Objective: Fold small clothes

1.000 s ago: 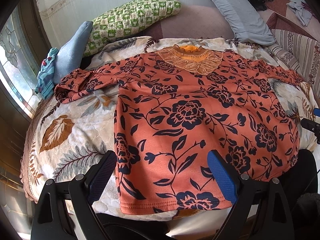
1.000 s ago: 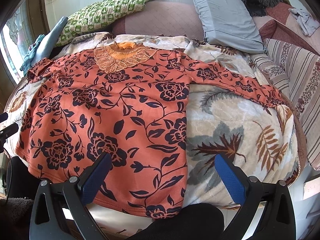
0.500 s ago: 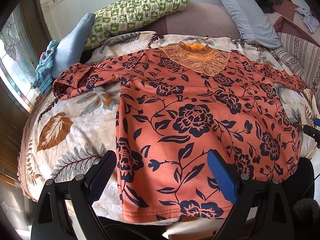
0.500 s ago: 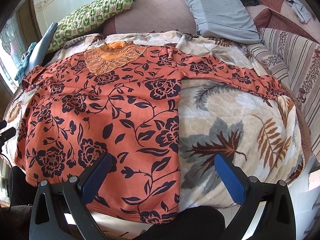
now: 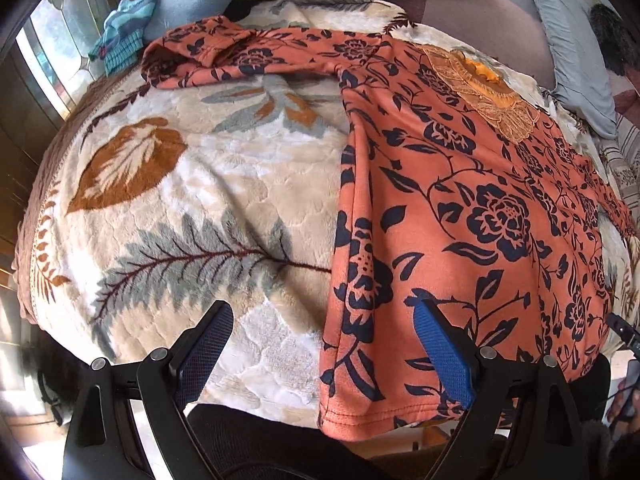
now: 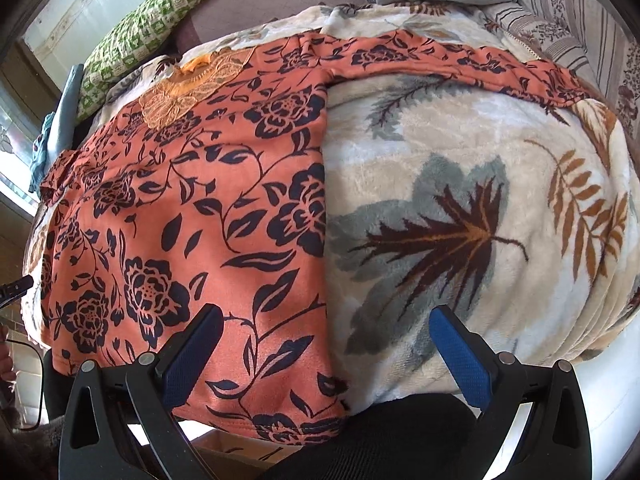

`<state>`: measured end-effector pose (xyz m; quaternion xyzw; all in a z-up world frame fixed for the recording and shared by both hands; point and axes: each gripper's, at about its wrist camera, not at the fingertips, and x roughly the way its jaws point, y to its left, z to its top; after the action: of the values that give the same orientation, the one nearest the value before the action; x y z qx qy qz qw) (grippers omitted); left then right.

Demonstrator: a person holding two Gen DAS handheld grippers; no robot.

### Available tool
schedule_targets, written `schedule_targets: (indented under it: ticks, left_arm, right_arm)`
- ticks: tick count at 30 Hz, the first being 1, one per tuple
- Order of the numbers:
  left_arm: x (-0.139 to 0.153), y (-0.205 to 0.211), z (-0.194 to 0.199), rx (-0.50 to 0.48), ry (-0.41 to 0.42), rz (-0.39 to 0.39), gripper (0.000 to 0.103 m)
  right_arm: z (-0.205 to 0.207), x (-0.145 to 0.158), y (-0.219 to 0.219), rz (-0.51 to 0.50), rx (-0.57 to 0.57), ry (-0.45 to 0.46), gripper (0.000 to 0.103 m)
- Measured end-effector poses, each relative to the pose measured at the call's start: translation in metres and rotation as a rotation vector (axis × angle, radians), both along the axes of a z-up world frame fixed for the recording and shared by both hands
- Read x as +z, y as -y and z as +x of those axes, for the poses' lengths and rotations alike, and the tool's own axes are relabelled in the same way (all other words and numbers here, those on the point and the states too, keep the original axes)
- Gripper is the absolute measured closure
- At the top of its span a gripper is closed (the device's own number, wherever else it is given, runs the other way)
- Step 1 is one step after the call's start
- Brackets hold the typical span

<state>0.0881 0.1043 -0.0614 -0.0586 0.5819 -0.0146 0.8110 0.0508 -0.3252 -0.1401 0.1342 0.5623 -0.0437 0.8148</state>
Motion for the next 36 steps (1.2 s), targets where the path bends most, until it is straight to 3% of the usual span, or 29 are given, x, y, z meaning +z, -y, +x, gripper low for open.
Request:
schedule_targets:
  ticks: [6, 7, 8, 9, 10, 11, 12, 13, 15, 18, 22, 25, 26, 28, 30, 31, 32, 36]
  left_arm:
    - [-0.045, 0.0, 0.016, -0.027, -0.131, -0.153, 0.013]
    - [-0.047, -0.001, 0.017, -0.02, -0.117, -0.142, 0.014]
    - [-0.046, -0.001, 0.018, -0.019, -0.087, -0.131, 0.024]
    - [-0.043, -0.001, 0.018, -0.025, -0.066, -0.121, 0.035]
    - [-0.042, -0.002, 0.018, -0.028, -0.061, -0.102, 0.055]
    - [-0.041, -0.005, 0.019, -0.027, -0.067, -0.086, 0.069]
    - [-0.04, -0.009, 0.018, -0.03, -0.074, -0.099, 0.076]
    - [-0.037, -0.015, 0.016, -0.033, -0.084, -0.14, 0.091]
    - [-0.03, -0.031, 0.011, -0.017, -0.071, -0.163, 0.093]
    - [-0.035, -0.045, 0.013, 0.02, -0.075, -0.003, 0.093]
    - [-0.054, -0.057, 0.018, 0.058, -0.125, 0.061, 0.093]
    - [-0.045, -0.062, 0.017, 0.044, -0.1, 0.029, 0.093]
    - [-0.033, -0.061, 0.017, 0.036, -0.075, 0.01, 0.092]
    - [-0.019, -0.058, 0.031, 0.015, -0.023, 0.001, 0.086]
    - [-0.007, -0.049, 0.047, -0.004, 0.029, 0.012, 0.058]
    - [-0.004, -0.042, 0.058, -0.014, 0.054, 0.018, 0.036]
    - [-0.001, -0.034, 0.066, -0.014, 0.069, 0.024, 0.031]
    - [-0.023, -0.004, 0.107, 0.001, -0.005, -0.01, 0.035]
  right_arm:
    - [0.001, -0.016, -0.015, 0.086, 0.079, -0.014, 0.003]
    - [0.0, -0.014, -0.016, 0.077, 0.096, -0.002, 0.012]
    - [-0.002, -0.012, -0.018, 0.058, 0.115, 0.013, 0.021]
    - [-0.003, -0.009, -0.018, 0.043, 0.136, 0.023, 0.053]
    - [-0.003, -0.008, -0.017, 0.058, 0.156, 0.021, 0.097]
    - [-0.004, -0.005, -0.014, 0.091, 0.165, 0.02, 0.097]
    - [-0.007, 0.0, -0.012, 0.108, 0.17, 0.03, 0.098]
    - [-0.011, 0.007, -0.011, 0.12, 0.187, 0.042, 0.099]
    - [-0.018, 0.02, -0.009, 0.121, 0.192, 0.065, 0.099]
    - [-0.015, 0.014, 0.0, 0.08, 0.164, 0.025, 0.099]
    - [-0.006, -0.003, 0.0, 0.088, 0.148, -0.04, 0.098]
    - [-0.004, 0.005, -0.007, 0.052, 0.174, -0.039, 0.091]
    - [-0.002, 0.01, -0.006, 0.057, 0.174, -0.025, 0.09]
    - [0.006, 0.02, 0.003, 0.07, 0.143, 0.018, 0.064]
    - [0.022, 0.03, 0.014, 0.09, 0.083, 0.073, 0.047]
    - [0.031, 0.032, 0.02, 0.117, 0.052, 0.104, 0.043]
    - [0.043, 0.033, 0.026, 0.151, 0.019, 0.128, 0.043]
    - [0.092, 0.014, 0.036, 0.234, -0.084, 0.123, 0.043]
